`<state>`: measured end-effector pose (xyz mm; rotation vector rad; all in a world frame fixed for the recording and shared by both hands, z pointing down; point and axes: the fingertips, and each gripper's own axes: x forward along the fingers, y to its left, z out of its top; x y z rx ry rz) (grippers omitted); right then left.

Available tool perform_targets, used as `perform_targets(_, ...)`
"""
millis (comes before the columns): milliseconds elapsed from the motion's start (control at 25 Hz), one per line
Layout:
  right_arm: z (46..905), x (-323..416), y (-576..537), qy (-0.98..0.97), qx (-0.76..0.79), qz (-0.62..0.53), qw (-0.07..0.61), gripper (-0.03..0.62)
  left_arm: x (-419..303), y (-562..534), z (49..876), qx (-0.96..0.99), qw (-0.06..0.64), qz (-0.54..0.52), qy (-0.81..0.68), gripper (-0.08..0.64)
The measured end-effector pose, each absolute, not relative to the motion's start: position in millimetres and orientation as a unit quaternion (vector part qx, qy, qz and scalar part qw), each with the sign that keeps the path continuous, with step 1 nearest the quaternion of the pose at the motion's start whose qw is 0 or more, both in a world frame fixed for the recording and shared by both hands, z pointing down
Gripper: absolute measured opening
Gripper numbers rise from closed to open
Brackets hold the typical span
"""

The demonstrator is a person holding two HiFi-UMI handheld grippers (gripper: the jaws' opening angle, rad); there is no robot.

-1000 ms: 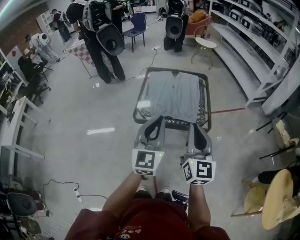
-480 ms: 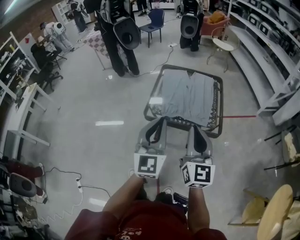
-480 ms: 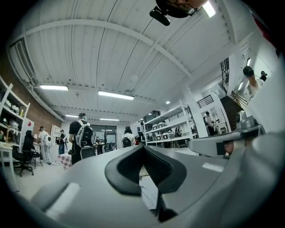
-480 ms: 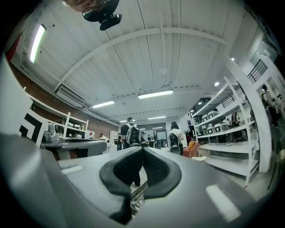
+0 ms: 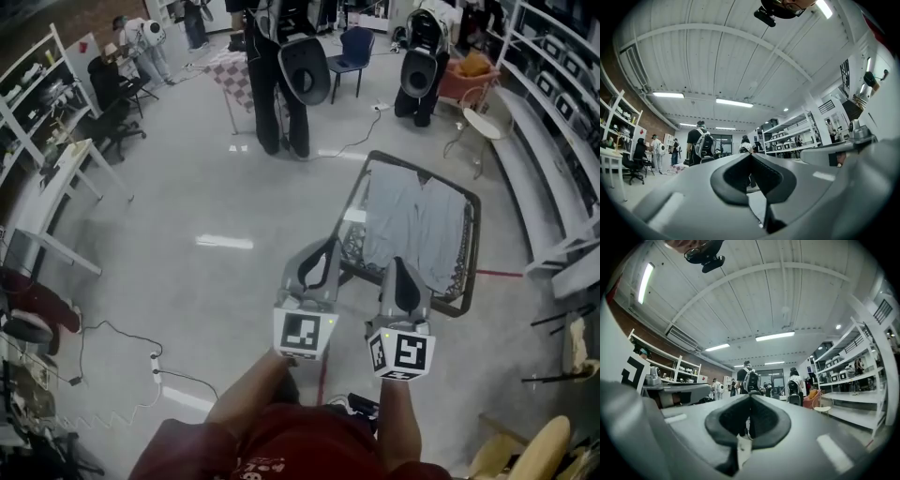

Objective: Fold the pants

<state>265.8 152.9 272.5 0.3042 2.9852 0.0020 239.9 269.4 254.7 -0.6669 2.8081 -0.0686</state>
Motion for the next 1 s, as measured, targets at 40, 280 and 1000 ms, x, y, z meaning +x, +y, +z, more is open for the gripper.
perform_targets(40, 273, 254, 166, 0.992, 0.107, 0.002, 0.067, 0.002, 230, 283, 254, -0.223, 0.126, -0.021, 0.966, 0.006)
perform_targets(280, 277, 190, 255, 0.986, 0.153, 0.009, 0.060, 0.002, 181, 370, 257, -0.190, 0.126, -0.022, 0.973, 0.006)
perform_targets(1000, 268, 75, 425, 0.977, 0.197, 0.012, 0.082, 0.002, 76, 545, 254, -0.140, 0.136, -0.014, 0.981, 0.006)
